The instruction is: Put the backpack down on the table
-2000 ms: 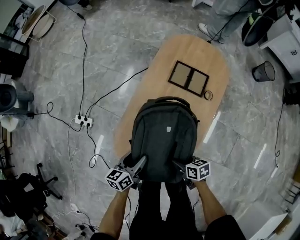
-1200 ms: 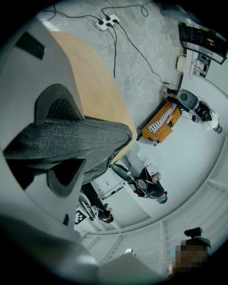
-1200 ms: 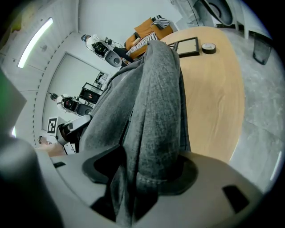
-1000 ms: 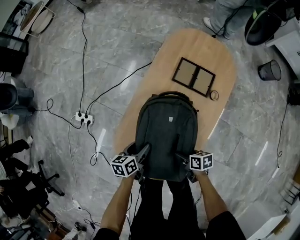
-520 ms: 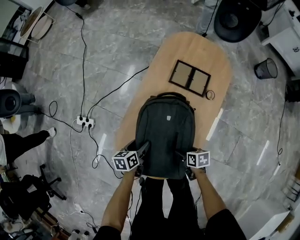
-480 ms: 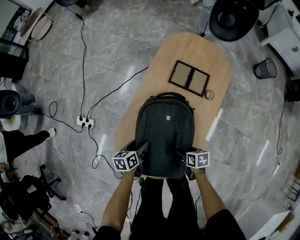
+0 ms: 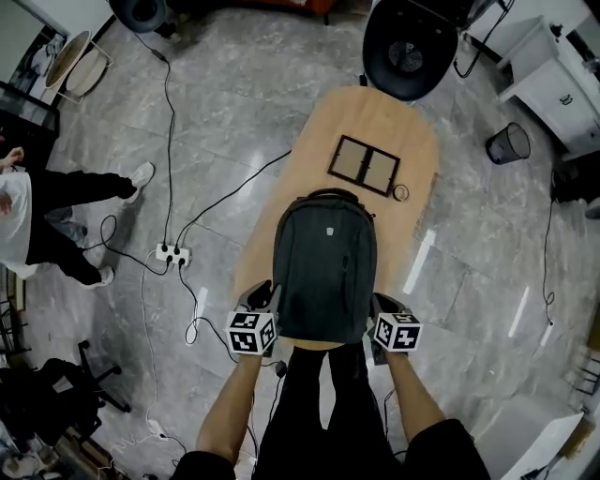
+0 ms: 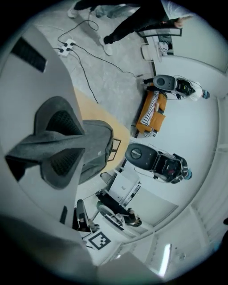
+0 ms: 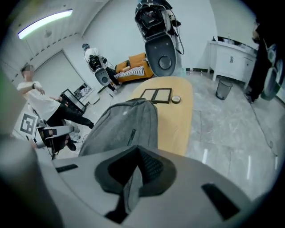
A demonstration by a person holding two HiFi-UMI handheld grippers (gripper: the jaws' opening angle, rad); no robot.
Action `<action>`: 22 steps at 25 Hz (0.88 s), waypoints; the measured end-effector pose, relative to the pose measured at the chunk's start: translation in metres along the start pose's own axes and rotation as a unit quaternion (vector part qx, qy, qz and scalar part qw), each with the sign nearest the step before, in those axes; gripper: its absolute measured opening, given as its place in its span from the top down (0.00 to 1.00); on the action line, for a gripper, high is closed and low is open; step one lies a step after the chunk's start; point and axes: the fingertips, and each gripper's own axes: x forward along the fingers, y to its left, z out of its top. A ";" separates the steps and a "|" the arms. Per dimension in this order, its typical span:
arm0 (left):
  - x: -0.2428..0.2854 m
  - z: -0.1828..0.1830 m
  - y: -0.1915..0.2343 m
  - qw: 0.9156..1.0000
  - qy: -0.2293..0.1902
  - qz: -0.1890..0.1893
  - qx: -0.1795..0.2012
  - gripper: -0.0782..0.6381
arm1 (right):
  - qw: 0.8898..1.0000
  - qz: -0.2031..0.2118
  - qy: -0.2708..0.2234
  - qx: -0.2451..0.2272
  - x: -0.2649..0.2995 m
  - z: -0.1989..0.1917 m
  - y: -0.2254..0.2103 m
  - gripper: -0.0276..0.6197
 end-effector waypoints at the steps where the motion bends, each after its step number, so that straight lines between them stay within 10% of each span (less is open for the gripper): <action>1: -0.006 0.005 -0.009 1.000 -0.004 -0.005 0.017 0.78 | 1.000 0.000 -0.004 -0.006 -0.007 0.001 0.006 0.94; 10: -0.076 0.041 -0.085 0.992 -0.064 -0.041 0.099 0.84 | 0.996 0.027 -0.076 -0.031 -0.085 0.008 0.084 0.94; 22: -0.175 0.038 -0.154 0.989 -0.111 -0.040 0.092 0.84 | 0.982 0.060 -0.159 -0.082 -0.196 -0.005 0.141 0.94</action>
